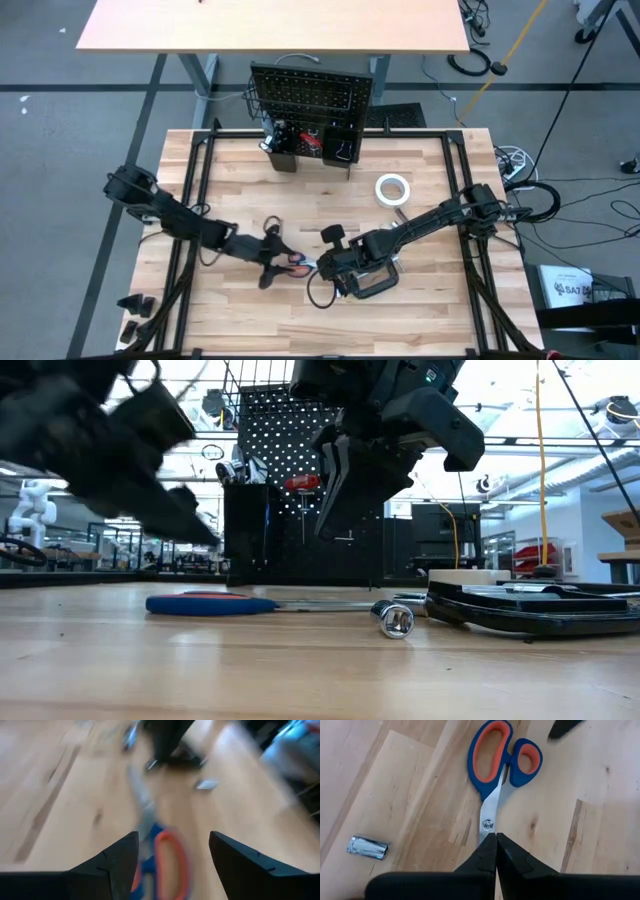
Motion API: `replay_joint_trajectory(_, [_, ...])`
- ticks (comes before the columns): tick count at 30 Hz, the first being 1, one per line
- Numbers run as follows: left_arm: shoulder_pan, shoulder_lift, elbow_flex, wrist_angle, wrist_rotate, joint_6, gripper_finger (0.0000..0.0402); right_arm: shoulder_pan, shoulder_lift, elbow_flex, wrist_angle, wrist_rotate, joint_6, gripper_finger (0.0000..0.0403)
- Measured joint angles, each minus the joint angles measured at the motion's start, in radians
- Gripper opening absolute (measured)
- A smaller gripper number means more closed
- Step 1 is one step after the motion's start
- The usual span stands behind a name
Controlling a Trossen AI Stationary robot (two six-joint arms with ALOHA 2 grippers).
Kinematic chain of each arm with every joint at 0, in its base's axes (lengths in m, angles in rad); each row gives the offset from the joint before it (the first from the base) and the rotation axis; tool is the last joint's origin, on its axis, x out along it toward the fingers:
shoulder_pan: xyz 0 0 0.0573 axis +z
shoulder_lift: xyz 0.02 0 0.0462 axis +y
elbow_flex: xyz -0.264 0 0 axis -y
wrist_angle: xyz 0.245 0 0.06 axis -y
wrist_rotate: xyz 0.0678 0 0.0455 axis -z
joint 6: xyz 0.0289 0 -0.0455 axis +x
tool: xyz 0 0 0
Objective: Hang tools onto peg board
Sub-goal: Put the blue scissors into the left black bin on the peg board
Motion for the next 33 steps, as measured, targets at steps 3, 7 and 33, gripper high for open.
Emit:
replay_joint_trajectory(3, [0.011,0.011,0.087,-0.264,-0.016,-0.018,0.0242,0.0,0.0,0.0,0.0,0.0,0.013,0.0])
replay_joint_trajectory(7, [0.013,0.027,0.176,-0.412,-0.017,-0.017,0.0242,0.0,0.0,0.0,0.0,0.001,0.013,0.0])
replay_joint_trajectory(33, [0.057,0.162,0.237,-0.446,-0.031,-0.014,0.0177,-0.076,0.0,0.0,0.19,0.45,-0.1,0.0013])
